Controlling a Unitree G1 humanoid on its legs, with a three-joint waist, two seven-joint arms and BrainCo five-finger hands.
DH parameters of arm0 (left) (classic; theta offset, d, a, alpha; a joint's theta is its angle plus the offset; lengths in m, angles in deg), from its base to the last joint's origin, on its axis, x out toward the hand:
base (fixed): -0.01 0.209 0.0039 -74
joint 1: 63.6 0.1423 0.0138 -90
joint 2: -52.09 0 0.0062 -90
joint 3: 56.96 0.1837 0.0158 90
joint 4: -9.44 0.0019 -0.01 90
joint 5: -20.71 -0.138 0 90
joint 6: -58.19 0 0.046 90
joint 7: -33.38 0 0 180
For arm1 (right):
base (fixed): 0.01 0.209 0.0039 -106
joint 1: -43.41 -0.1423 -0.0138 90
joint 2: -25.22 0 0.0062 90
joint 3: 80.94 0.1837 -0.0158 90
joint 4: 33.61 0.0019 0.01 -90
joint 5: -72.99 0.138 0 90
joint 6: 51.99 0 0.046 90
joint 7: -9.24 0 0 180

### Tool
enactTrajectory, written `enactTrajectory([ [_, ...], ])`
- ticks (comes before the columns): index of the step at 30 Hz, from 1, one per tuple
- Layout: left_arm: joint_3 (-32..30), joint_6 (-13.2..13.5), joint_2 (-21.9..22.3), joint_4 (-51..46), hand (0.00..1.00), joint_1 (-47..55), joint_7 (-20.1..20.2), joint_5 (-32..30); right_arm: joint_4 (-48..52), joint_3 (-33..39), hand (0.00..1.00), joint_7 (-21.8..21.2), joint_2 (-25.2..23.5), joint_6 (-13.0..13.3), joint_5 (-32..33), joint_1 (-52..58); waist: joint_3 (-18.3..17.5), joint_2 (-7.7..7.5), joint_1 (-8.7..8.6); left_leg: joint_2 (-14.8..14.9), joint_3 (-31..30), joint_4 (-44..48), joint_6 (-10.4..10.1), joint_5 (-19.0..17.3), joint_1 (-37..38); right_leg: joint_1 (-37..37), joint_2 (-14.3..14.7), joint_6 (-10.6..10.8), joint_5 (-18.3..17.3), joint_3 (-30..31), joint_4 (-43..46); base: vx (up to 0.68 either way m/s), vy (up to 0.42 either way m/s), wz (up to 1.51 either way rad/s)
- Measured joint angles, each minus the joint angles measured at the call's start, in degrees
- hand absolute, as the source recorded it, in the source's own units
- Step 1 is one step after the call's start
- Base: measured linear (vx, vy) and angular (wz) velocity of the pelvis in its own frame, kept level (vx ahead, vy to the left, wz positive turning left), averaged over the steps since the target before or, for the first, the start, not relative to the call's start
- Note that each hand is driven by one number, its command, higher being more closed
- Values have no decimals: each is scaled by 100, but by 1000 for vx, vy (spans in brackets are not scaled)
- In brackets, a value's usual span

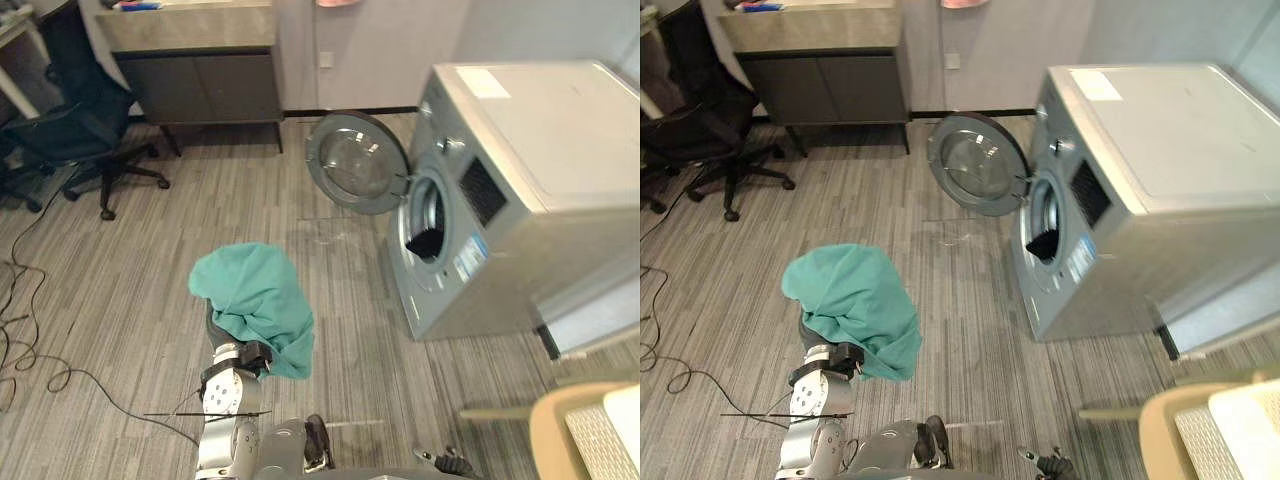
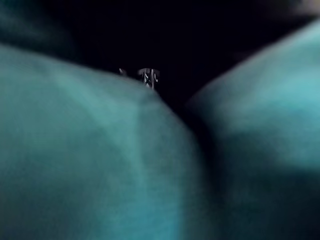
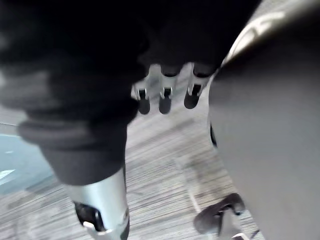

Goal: Pick up the laundry basket with both hands and put the clothes into the washing machine.

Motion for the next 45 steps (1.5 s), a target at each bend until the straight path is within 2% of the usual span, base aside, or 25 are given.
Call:
enactTrajectory([
  [2, 48, 28, 4, -21, 100, -30, 16, -4, 187, -25, 0, 13, -58, 33, 36, 11, 3, 10, -65, -135, -162, -684, -1, 2, 724, -932, 708, 446, -429, 432, 283, 359, 244, 34],
  [4, 92, 60, 6, -17, 100, -63, 21, 5, 237, -72, 0, 14, -58, 103, 68, 21, 5, 15, -93, -242, -255, -1097, -69, -39, 1080, -1432, 1089, 503, -573, 266, -247, 279, 162, 15],
  [5, 90, 82, 11, 28, 100, -79, 23, 9, 321, -82, 0, 20, -88, 128, 175, 22, -5, -23, -180, -161, -25, -1208, -602, -400, 1347, -1692, 1283, 496, -560, 80, -1128, 449, 18, 55],
  [6, 171, 97, 5, 30, 100, -261, 51, 9, 550, -54, 0, 70, -161, 180, 266, 74, 1, 61, -342, 198, -205, -682, -429, -389, 1266, -1903, 1430, 527, -460, -272, -1967, 503, -71, 70],
  [7, 198, 112, 20, 79, 100, -375, 81, 13, 585, -63, 0, 80, -141, 199, 270, 84, 72, 28, -382, 89, -191, -608, -271, -490, 1286, -1982, 1410, 524, -367, -337, -2269, 526, -102, 57],
  [9, 216, 81, 70, 286, 100, -359, 111, 3, 532, -149, 0, 123, -137, 165, 300, 109, -88, -68, -384, -111, -113, -940, -416, -661, 1878, -2065, 1462, 273, 47, -617, -3021, 480, -25, 28],
  [11, 272, 80, 101, 284, 100, -348, 135, -30, 554, -240, 0, 117, -95, 165, 297, 172, -202, 27, -431, -73, -197, -1092, -563, -734, 2256, -1905, 1751, 91, 155, -915, -3122, 615, -10, 57],
  [12, 231, 74, 97, 295, 100, -356, 129, -58, 483, -235, 0, 113, -150, 163, 291, 167, -209, -39, -523, 67, -303, 13, -612, -763, 1984, -1635, 1998, -482, 480, -847, -3432, 685, -34, 67],
  [13, 245, 60, 104, 352, 100, -364, 122, -59, 499, -214, 0, 111, -137, 169, 290, 160, -171, 62, -569, 282, -382, 827, -647, -722, 1725, -1474, 2130, -594, 518, -858, -3468, 808, -50, 33],
  [14, 202, 0, 108, 368, 100, -341, 140, -100, 585, -260, 0, 104, 66, 191, 246, 167, -124, 309, -491, 807, -504, 2463, -461, -25, 1106, -1075, 2467, -642, 339, -754, -3682, 640, -8, -63],
  [15, 35, -14, 122, 383, 100, -308, 141, -102, 611, -364, 0, 110, 128, 186, 216, 179, -106, 448, -286, 1148, -658, 3681, -216, 1261, 569, -759, 2701, -644, 272, -392, -3885, 755, 72, -114],
  [17, -89, -16, 124, 421, 100, -300, 135, -102, 589, -390, 0, 136, 157, 160, 223, 187, -86, 520, -154, 1301, -1024, 4583, -296, 1211, 48, -381, 2880, -576, 212, -7, -4025, 551, 118, -138],
  [19, -74, -58, 122, 509, 100, -273, 137, -102, 598, -641, 0, 170, 76, 132, 263, 143, 10, 267, -145, 1213, -1281, 4426, -355, 621, -437, 91, 2849, -516, 155, 936, -4160, 568, 150, -160],
  [21, -31, -78, 121, 513, 100, -243, 141, -103, 619, -798, 0, 174, 17, 144, 262, 44, 54, 171, -122, 1131, -1497, 3592, -481, 262, -565, 288, 2807, -467, 186, 1587, -4246, 485, 262, -182],
  [24, 25, -87, 117, 584, 100, -229, 275, -116, 640, -867, 0, 159, -234, 202, 249, -69, 18, 249, -8, 760, -2824, 1167, -746, -28, -494, 313, 2780, -290, 153, 2825, -4162, 404, 441, -238],
  [25, 37, -86, 118, 623, 100, -222, 304, -118, 669, -943, 0, 138, -299, 226, 194, -76, 21, 277, -19, 573, -3571, 341, -947, 128, -337, 276, 2721, 116, -53, 3238, -4030, 315, 521, -199],
  [26, 95, -85, 120, 682, 100, -193, 328, -118, 739, -1018, 0, 114, -255, 232, 148, -45, -10, 489, -25, 646, -4022, -186, -1167, 579, -224, 271, 2799, 434, -261, 3487, -3961, 299, 667, -222],
  [27, 122, -107, 31, 799, 100, -182, 384, -125, 730, -1072, 0, 112, -219, 226, 127, -107, 33, 568, -95, 632, -3893, 144, -1554, 415, -296, 221, 2721, 703, -555, 3860, -3844, 187, 559, -166],
  [29, 115, -154, 109, 820, 100, -133, 368, -123, 760, -1265, 0, 57, -274, 233, 35, -25, -27, 317, -180, 494, -3313, 278, -1303, 149, -233, 108, 2404, 886, -475, 4230, -3823, 94, 476, -133],
  [31, 162, -151, 113, 814, 100, -94, 373, -119, 739, -1361, 0, -6, -273, 216, -48, 8, -85, 214, -155, 537, -2601, 407, -1064, -15, -202, -109, 2210, 1119, -271, 4495, -3860, 36, 423, -163],
  [33, 90, -141, 85, 801, 100, -59, 393, -111, 603, -1408, 0, -19, -271, 189, -84, -53, -87, 218, 100, 864, -1505, 226, -893, -71, 74, -527, 1850, 1080, 136, 3287, -3898, -14, 337, -245],
  [35, 62, -143, 83, 802, 100, -24, 394, -107, 584, -1456, 0, -20, -271, 186, -96, -56, -89, 183, 103, 964, -925, 65, -883, -81, 269, -600, 1420, 1005, 169, 1615, -3958, -47, 174, -190],
  [37, 24, -143, 87, 802, 100, 4, 418, -104, 573, -1460, 0, -32, -271, 142, -242, -72, -66, 239, 137, 1244, -213, -130, -927, -142, 564, -491, 1030, 724, 326, -27, -4194, -75, 70, -187],
  [41, -4, -171, 70, 1036, 100, -82, 549, 13, 406, -1411, 0, -66, -271, 114, -312, -139, -129, 120, 97, 1559, 361, -374, -1187, -80, 780, -486, 989, 924, 807, -744, -4471, 1, -110, -97],
  [45, -29, -308, 125, 1431, 100, -112, 629, 366, 329, -1338, 0, -89, -220, 118, -470, -184, -126, 129, 92, 1814, 396, -580, -1227, 198, 991, -495, 1224, 853, 456, -768, -4160, 130, -201, -8],
])
